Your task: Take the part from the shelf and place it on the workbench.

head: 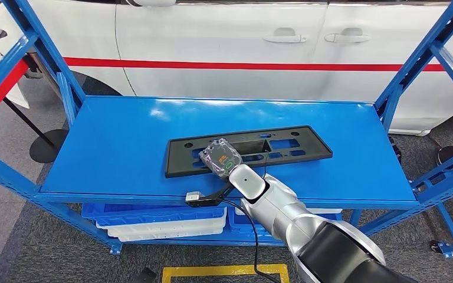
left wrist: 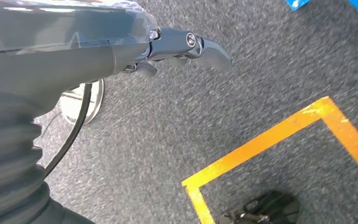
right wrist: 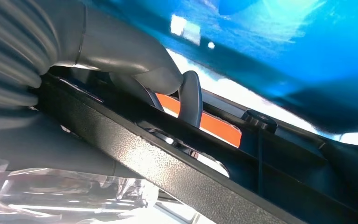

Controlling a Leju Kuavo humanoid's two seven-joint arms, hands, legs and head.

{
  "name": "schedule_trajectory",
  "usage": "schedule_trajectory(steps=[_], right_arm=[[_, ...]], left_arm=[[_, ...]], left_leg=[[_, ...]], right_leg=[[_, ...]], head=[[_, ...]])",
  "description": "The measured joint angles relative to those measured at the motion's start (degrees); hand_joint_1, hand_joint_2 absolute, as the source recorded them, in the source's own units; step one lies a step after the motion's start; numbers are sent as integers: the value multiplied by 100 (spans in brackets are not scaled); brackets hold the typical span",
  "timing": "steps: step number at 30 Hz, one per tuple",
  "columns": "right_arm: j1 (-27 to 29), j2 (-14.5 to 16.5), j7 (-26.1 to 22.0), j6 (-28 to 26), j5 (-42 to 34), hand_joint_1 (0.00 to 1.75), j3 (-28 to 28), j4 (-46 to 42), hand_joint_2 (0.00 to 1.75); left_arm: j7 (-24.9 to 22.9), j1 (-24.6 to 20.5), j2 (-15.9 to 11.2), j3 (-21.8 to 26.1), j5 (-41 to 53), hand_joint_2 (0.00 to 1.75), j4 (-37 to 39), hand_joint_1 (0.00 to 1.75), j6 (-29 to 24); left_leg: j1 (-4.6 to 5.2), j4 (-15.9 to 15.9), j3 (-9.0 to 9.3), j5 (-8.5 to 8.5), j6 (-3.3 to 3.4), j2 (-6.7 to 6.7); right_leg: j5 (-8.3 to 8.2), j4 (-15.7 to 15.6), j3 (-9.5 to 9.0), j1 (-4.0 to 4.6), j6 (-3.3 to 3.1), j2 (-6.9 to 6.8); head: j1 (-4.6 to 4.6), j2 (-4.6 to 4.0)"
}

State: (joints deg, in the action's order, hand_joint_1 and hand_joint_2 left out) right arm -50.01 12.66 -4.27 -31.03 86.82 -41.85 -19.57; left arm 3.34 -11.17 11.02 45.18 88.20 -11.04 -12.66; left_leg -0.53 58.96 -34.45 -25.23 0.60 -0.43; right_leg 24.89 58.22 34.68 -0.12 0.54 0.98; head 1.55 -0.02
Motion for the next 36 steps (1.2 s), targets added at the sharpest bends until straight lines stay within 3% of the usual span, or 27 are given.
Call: schedule_trajectory(steps=[9,13,19,21,24,25,26,27,28,30,31,34,36], right_arm=[[-1,-125,-250,-193,-76,175,119,-207,175],[20,-296,-559,98,-247,175,146,-518,175],[263,-798,-869,799,-732,175,110,-1785,175],[351,-1009,-867,1028,-926,175,69,-2324,175],[483,-1308,-800,1340,-1118,175,-33,-3035,175],[541,-1403,-763,1444,-1161,175,-68,-3251,175],[594,-1496,-725,1536,-1200,175,-102,-3459,175],[630,-1587,-691,1605,-1238,175,-133,-3660,175],[643,-1667,-664,1656,-1269,175,-156,-3843,175],[620,-1796,-620,1723,-1304,175,-187,-4146,175],[604,-1847,-603,1746,-1309,175,-198,-4273,175],[565,-1979,-530,1863,-1318,175,-231,-4600,175],[507,-2050,-486,2006,-1359,175,-255,-4805,175]], left_arm=[[351,-12,0,22,-217,175,0,0,-285],[456,-9,0,38,-322,175,0,0,-353],[535,31,-41,106,-518,175,-2,0,-399],[538,44,-47,119,-513,175,-3,0,-401],[526,65,-51,124,-487,175,-4,0,-400],[517,75,-51,125,-477,175,-4,0,-394],[508,85,-52,125,-469,175,-4,0,-385],[500,93,-52,123,-461,175,-4,0,-376],[498,98,-52,119,-457,175,-4,0,-368],[498,101,-56,111,-458,175,-12,0,-361],[500,101,-58,108,-463,175,-18,0,-358],[505,126,-61,105,-486,175,-31,0,-356],[505,158,-66,105,-502,175,-34,0,-358]], left_leg=[[0,0,-3,0,0,0],[1,0,-4,0,0,0],[17,-11,-15,42,61,6],[-14,-91,1,107,111,28],[-23,-116,-15,142,136,42],[-26,-106,-25,144,132,44],[-33,-90,-39,144,124,43],[-44,-64,-57,141,107,42],[-56,-30,-79,134,82,40],[-63,38,-137,122,-1,37],[-60,62,-160,128,-48,34],[-63,64,-209,182,-184,24],[-82,220,-296,0,-236,28]], right_leg=[[0,0,2,0,0,0],[0,0,4,-1,0,-1],[-14,-9,11,-37,68,-6],[194,212,103,-39,98,-19],[760,1200,492,-71,140,-34],[831,1458,583,-91,157,-38],[794,1528,589,-116,175,-45],[662,1384,496,-144,196,-55],[474,1054,314,-175,219,-71],[264,407,-31,-189,233,-74],[233,233,-110,-181,213,-63],[190,174,-55,-142,67,-36],[113,148,10,-143,-50,-50]], head=[[0,0],[0,0],[0,0],[0,0],[0,0],[0,0],[0,0],[0,0],[0,0],[2,0],[2,0],[3,0],[4,0]])
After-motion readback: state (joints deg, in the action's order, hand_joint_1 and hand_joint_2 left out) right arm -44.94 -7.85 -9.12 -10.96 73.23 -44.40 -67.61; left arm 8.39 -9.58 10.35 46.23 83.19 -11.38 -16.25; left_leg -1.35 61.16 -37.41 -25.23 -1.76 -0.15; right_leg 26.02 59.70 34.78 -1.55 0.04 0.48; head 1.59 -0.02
